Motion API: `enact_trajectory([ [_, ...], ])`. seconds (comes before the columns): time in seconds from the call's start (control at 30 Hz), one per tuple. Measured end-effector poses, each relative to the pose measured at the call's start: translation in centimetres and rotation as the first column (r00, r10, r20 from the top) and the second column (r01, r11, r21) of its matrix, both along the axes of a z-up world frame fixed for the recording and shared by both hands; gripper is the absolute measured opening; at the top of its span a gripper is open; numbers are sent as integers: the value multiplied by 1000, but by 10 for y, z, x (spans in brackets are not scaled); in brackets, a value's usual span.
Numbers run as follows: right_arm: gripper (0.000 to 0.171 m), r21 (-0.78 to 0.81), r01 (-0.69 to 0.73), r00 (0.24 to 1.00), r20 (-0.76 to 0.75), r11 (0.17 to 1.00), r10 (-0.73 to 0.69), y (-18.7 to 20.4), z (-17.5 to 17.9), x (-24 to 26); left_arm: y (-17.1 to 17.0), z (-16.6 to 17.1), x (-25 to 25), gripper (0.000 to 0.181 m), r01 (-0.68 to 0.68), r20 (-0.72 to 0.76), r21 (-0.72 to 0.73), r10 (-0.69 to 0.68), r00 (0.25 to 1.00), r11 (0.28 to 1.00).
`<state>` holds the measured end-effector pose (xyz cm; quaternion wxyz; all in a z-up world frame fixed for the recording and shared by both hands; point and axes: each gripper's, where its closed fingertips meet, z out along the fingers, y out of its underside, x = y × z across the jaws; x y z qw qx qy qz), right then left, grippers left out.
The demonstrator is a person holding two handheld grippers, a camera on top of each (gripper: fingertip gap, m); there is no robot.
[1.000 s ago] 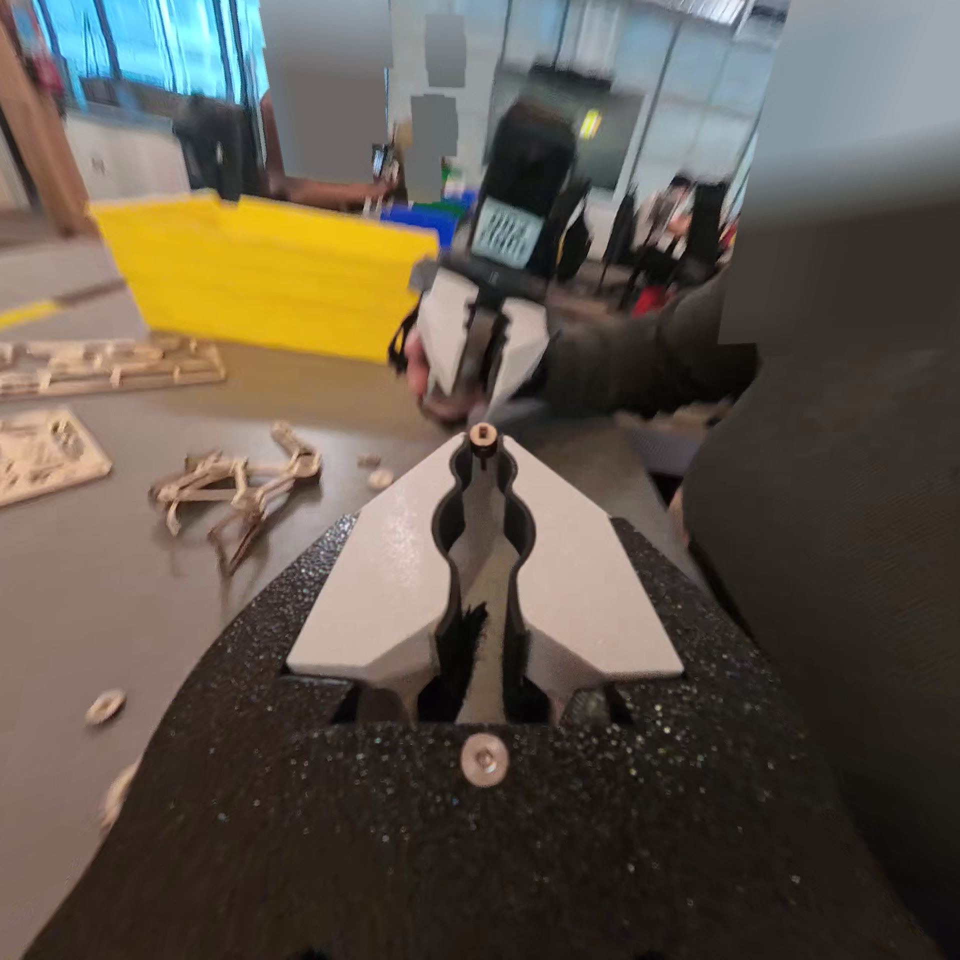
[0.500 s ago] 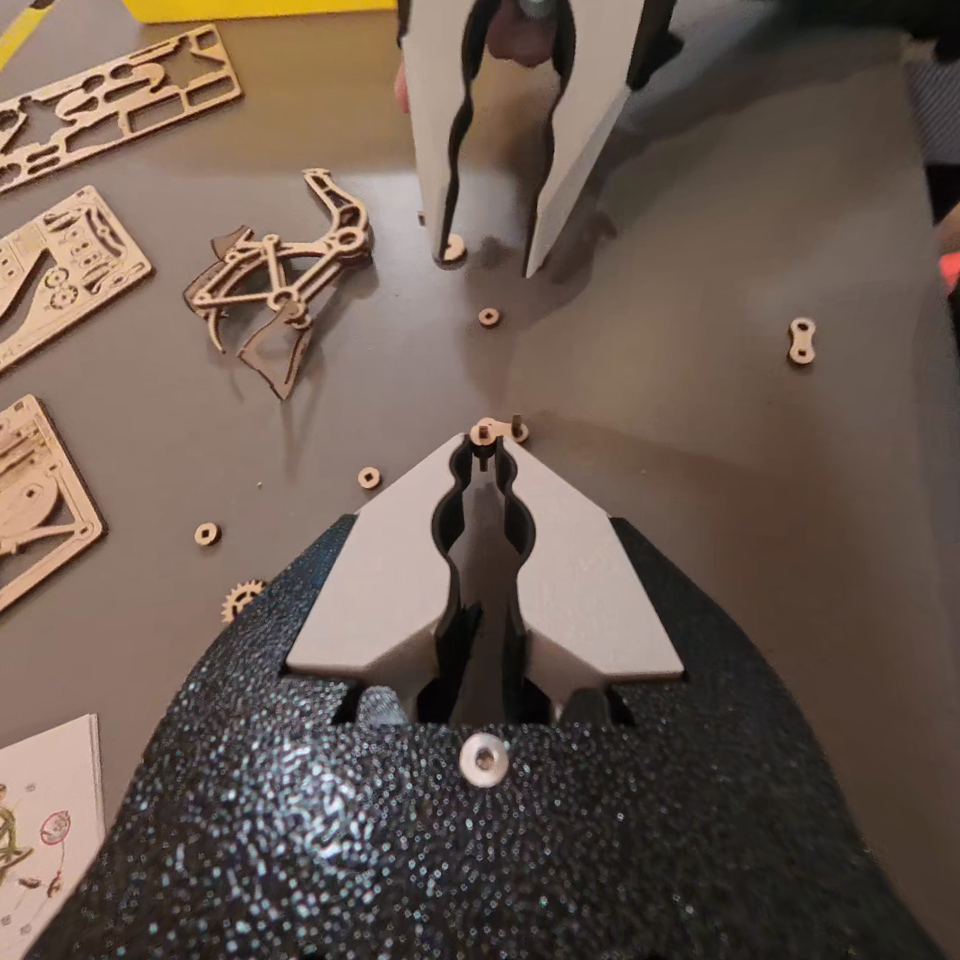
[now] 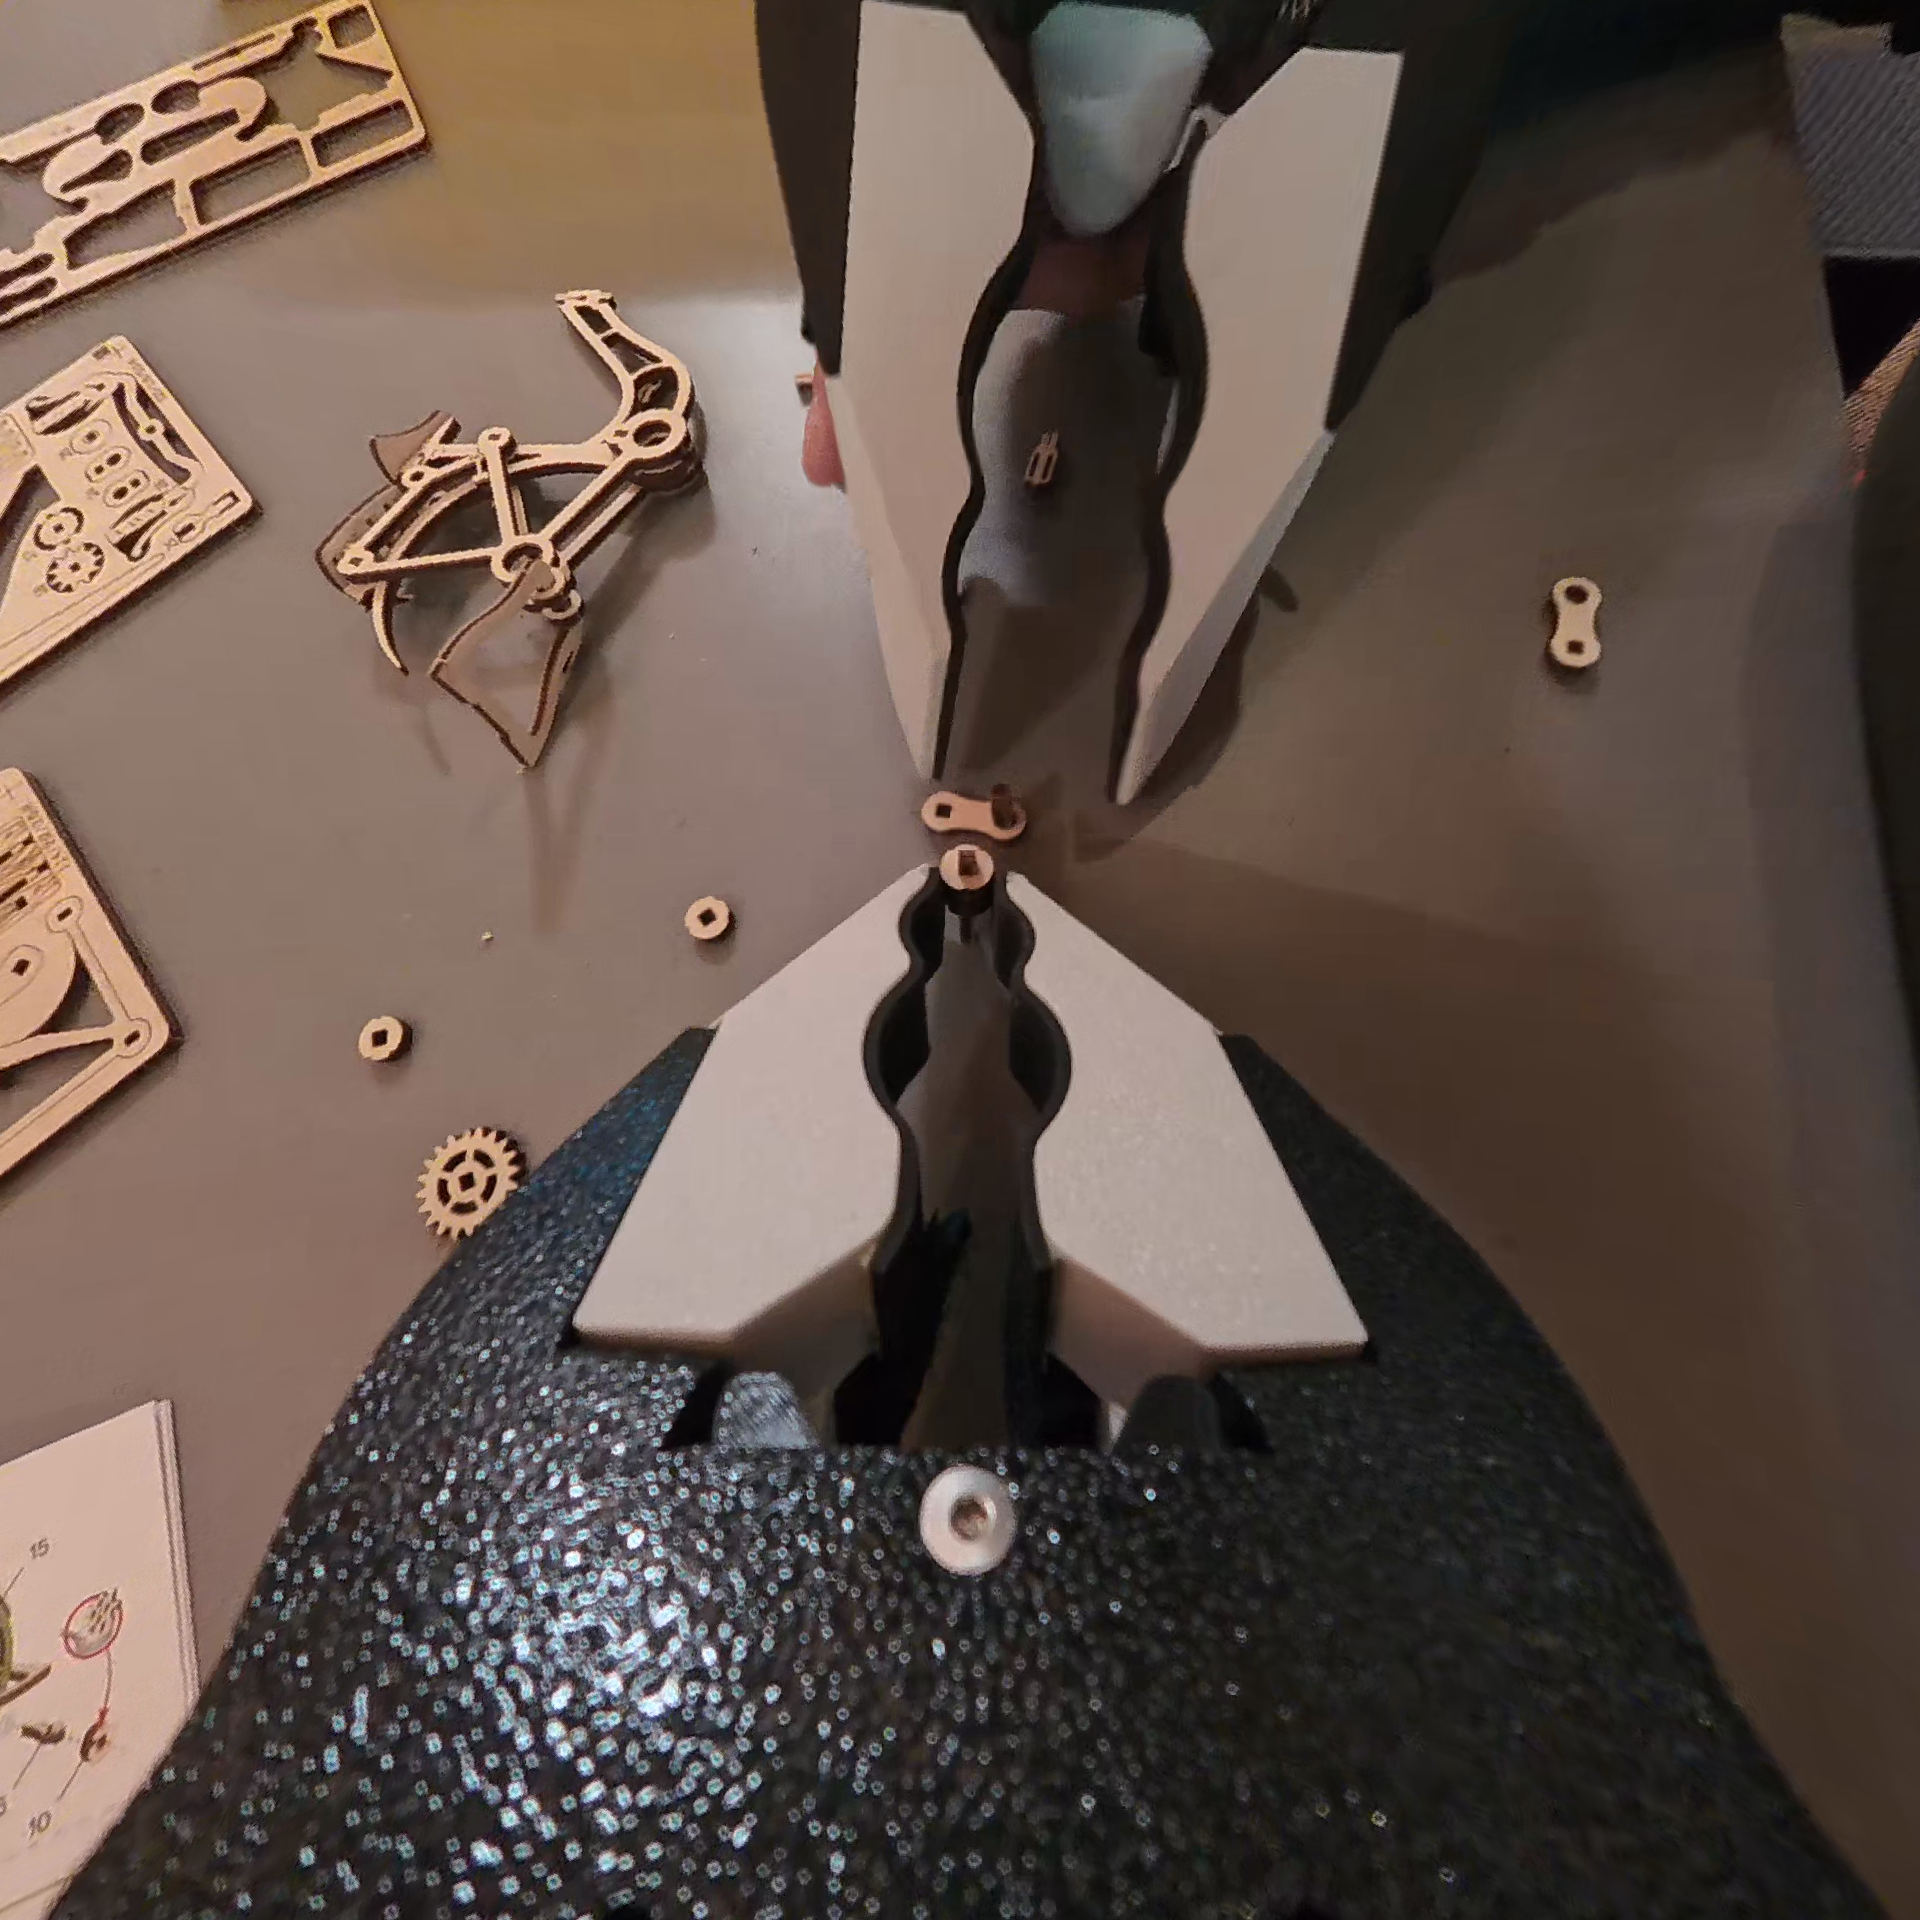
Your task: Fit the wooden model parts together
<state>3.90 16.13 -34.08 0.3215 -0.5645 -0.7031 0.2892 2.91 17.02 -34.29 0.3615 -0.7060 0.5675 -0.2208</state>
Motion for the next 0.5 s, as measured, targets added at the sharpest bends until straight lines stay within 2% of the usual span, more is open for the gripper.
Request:
enact_trajectory([
  [0.1,19,6,19,1000,-3,1000,-19,4,1,-4,0,0,0,7,3,-1,10,-3,1000,1000],
  [0.5,3,90,12,999,39,996,-15,6,-1,-1,0,0,2,7,-3,25,-1,3,1000,1000],
])
